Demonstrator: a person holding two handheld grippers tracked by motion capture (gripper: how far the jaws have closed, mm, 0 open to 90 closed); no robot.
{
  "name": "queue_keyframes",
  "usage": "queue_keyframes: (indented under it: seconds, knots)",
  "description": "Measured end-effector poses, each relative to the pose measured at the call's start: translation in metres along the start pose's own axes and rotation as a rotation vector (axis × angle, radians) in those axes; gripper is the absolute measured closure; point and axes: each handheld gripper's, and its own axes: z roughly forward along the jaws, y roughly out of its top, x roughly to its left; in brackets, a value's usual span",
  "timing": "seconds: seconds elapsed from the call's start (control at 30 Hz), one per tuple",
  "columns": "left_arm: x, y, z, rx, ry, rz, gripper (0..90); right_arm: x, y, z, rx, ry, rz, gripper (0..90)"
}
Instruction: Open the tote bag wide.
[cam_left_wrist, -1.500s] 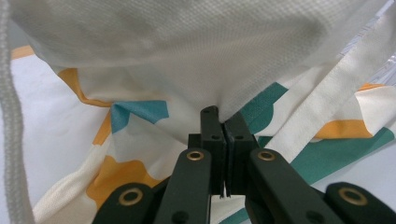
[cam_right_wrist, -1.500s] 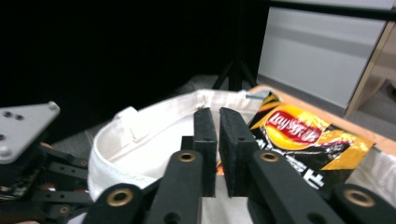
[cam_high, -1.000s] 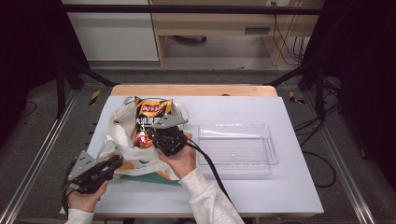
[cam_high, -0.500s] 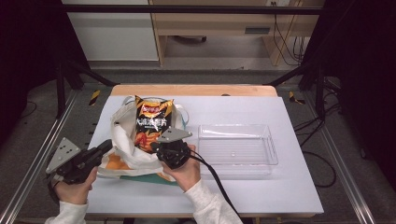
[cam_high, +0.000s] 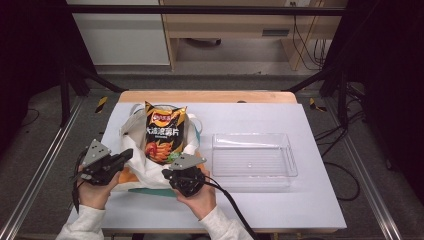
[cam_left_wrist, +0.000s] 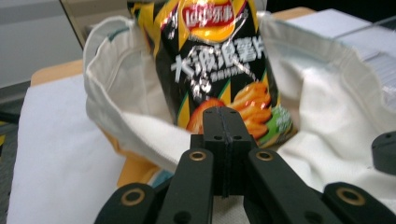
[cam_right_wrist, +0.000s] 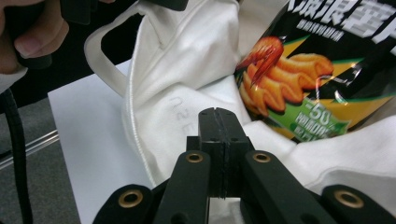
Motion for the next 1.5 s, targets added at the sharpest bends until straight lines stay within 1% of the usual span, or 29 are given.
queue_keyframes:
  seconds: [0.1,0.13,0.2,0.3,0.37,0.4,0.43,0.47,0.5,0.57,0.63,0.67,0.73,0.77,0.83,0.87,0.9,0.93,0.97,1.0,1.1,1.2,1.27,1.33,1.37,1.4,1.43,1.47,1.5]
  knots:
    - [0.000,-0.011,-0.002,0.028,0.011,0.005,89.8,0.000,-0.005,0.001,0.002,0.009,0.007,90.0]
    - [0.000,-0.017,-0.002,0.044,0.017,0.003,89.8,0.000,-0.006,0.002,0.003,0.003,0.011,90.0]
    - [0.000,-0.022,-0.002,0.057,0.019,0.004,89.8,-0.001,-0.006,0.002,0.006,-0.002,0.009,90.0]
    - [0.000,-0.032,-0.002,0.081,0.022,0.005,89.8,-0.006,-0.002,0.003,0.000,-0.041,0.008,90.0]
    - [0.002,-0.039,-0.002,0.104,0.016,-0.003,89.8,-0.011,-0.001,0.004,0.006,-0.096,0.014,90.0]
    - [0.002,-0.039,-0.002,0.104,0.016,-0.003,89.8,-0.012,-0.001,0.004,0.010,-0.110,0.017,90.0]
    - [0.003,-0.044,-0.001,0.118,0.016,-0.003,89.8,-0.014,-0.002,0.004,0.012,-0.116,0.024,90.0]
    - [0.003,-0.044,-0.001,0.118,0.016,-0.003,89.8,-0.016,-0.003,0.004,0.014,-0.120,0.031,90.0]
    - [0.003,-0.048,-0.001,0.137,0.019,0.001,89.9,-0.017,-0.006,0.003,0.018,-0.129,0.035,90.0]
    - [0.004,-0.052,-0.001,0.145,0.022,-0.007,89.8,-0.019,-0.010,0.002,0.022,-0.148,0.038,90.0]
    - [0.004,-0.053,-0.001,0.148,0.023,-0.011,89.8,-0.020,-0.012,0.001,0.024,-0.153,0.040,90.0]
    - [0.005,-0.056,-0.001,0.161,0.025,-0.014,89.9,-0.023,-0.018,0.000,0.031,-0.163,0.055,90.0]
    - [0.005,-0.058,0.000,0.162,0.026,-0.018,89.9,-0.024,-0.020,-0.001,0.035,-0.167,0.059,90.0]
    - [0.006,-0.061,0.000,0.176,0.022,-0.019,89.8,-0.026,-0.026,-0.002,0.046,-0.189,0.061,90.0]
    - [0.005,-0.063,0.002,0.188,0.022,-0.021,89.9,-0.028,-0.033,-0.002,0.053,-0.188,0.077,90.0]
    - [0.005,-0.063,0.002,0.188,0.022,-0.021,89.9,-0.028,-0.033,-0.002,0.053,-0.188,0.077,90.0]
    - [0.005,-0.064,0.003,0.192,0.021,-0.024,89.8,-0.030,-0.039,0.000,0.062,-0.188,0.091,90.0]
    - [0.005,-0.064,0.004,0.199,0.021,-0.017,89.8,-0.030,-0.039,0.000,0.062,-0.188,0.091,90.0]
    - [0.004,-0.064,0.004,0.194,0.022,-0.017,89.8,-0.030,-0.045,0.001,0.070,-0.190,0.093,90.0]
    - [0.004,-0.063,0.004,0.191,0.020,-0.021,89.8,-0.030,-0.045,0.001,0.070,-0.190,0.093,90.0]
    - [0.006,-0.054,0.002,0.155,0.011,-0.029,89.8,-0.031,-0.051,0.004,0.080,-0.195,0.096,90.0]
    - [0.013,-0.039,0.002,0.103,0.033,-0.027,88.5,-0.032,-0.055,0.005,0.096,-0.193,0.103,90.0]
    - [0.021,-0.030,0.004,0.073,0.056,-0.040,88.3,-0.032,-0.056,0.005,0.100,-0.195,0.105,90.0]
    - [0.029,-0.026,0.008,0.061,0.082,-0.048,88.3,-0.031,-0.058,0.006,0.105,-0.195,0.101,90.0]
    - [0.033,-0.026,0.010,0.061,0.098,-0.050,88.5,-0.031,-0.059,0.006,0.107,-0.196,0.094,90.0]
    - [0.040,-0.029,0.015,0.080,0.126,-0.053,89.1,-0.031,-0.061,0.007,0.117,-0.199,0.092,90.0]
    - [0.040,-0.029,0.015,0.080,0.126,-0.053,89.7,-0.031,-0.061,0.007,0.117,-0.199,0.092,90.0]
    - [0.046,-0.036,0.019,0.106,0.137,-0.060,89.8,-0.030,-0.063,0.007,0.121,-0.200,0.088,90.0]
    - [0.046,-0.036,0.019,0.106,0.137,-0.060,89.8,-0.030,-0.063,0.007,0.120,-0.200,0.086,90.0]
